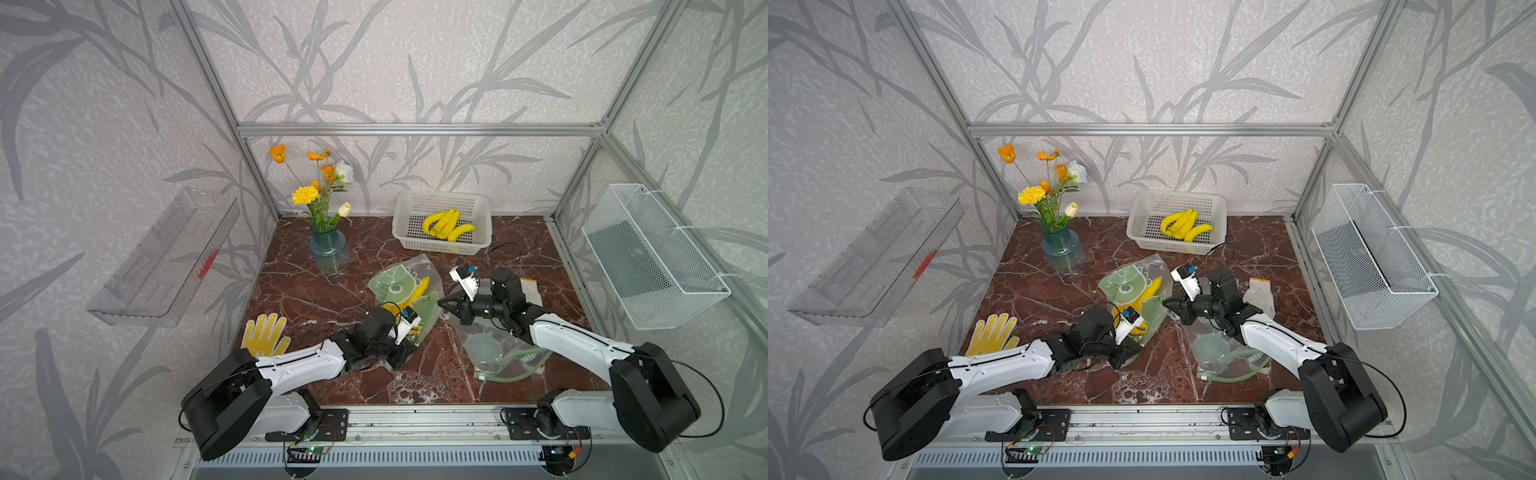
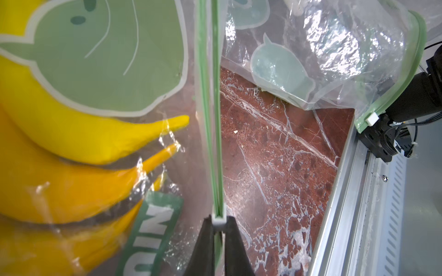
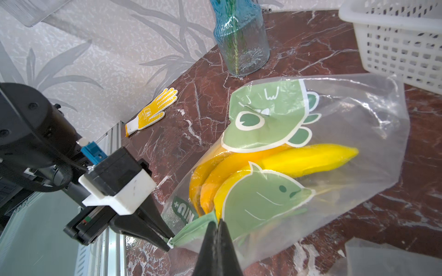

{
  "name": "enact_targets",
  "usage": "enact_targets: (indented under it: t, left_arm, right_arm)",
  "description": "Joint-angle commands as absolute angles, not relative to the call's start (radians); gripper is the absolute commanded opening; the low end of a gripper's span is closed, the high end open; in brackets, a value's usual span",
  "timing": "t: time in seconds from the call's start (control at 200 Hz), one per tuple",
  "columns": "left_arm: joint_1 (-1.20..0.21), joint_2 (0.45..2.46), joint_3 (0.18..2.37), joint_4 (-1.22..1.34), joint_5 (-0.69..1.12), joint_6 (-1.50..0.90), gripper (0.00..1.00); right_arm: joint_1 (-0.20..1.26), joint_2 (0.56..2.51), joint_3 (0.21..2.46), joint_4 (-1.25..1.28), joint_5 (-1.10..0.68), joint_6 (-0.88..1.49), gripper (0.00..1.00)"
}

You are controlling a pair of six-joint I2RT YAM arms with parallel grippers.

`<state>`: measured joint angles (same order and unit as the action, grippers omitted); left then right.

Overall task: Open the zip-top bag and take out the banana
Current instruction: Unzip the zipper on the zipper food storage bag.

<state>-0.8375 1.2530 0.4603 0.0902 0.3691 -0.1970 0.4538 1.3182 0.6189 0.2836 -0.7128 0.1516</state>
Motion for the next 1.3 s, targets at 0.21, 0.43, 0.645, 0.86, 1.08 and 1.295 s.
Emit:
enact_targets:
  t: [0.21, 0.43, 0.645, 0.86, 1.08, 1.295]
  left_arm:
    - [-0.87, 1.216, 0.404, -0.018, 0.269, -0.266, 0.09]
    - [-0.886, 1.212, 0.399, -0.034, 0.218, -0.292, 0.09]
    - [-0.906, 1.23, 0.398, -0.043, 0.193, -0.318, 0.09]
    - [-0.923, 1.228, 0.396, -0.055, 0.173, -0.34, 0.09]
    - [-0.941, 1.219, 0.388, -0.06, 0.156, -0.36, 0.09]
    - [-0.95, 1.216, 0.386, -0.063, 0.148, -0.37, 0.09]
  right_arm:
    - [0.397, 1.324, 0.605, 0.385, -0.688, 0.181, 0.0]
    - [0.323, 1.342, 0.568, 0.455, -0.729, 0.236, 0.0]
    - [0.305, 1.35, 0.556, 0.46, -0.738, 0.227, 0.0]
    - [0.267, 1.353, 0.54, 0.473, -0.755, 0.224, 0.0]
    - [0.226, 1.353, 0.526, 0.491, -0.771, 0.232, 0.0]
    - [0.214, 1.359, 0.52, 0.5, -0.776, 0.235, 0.0]
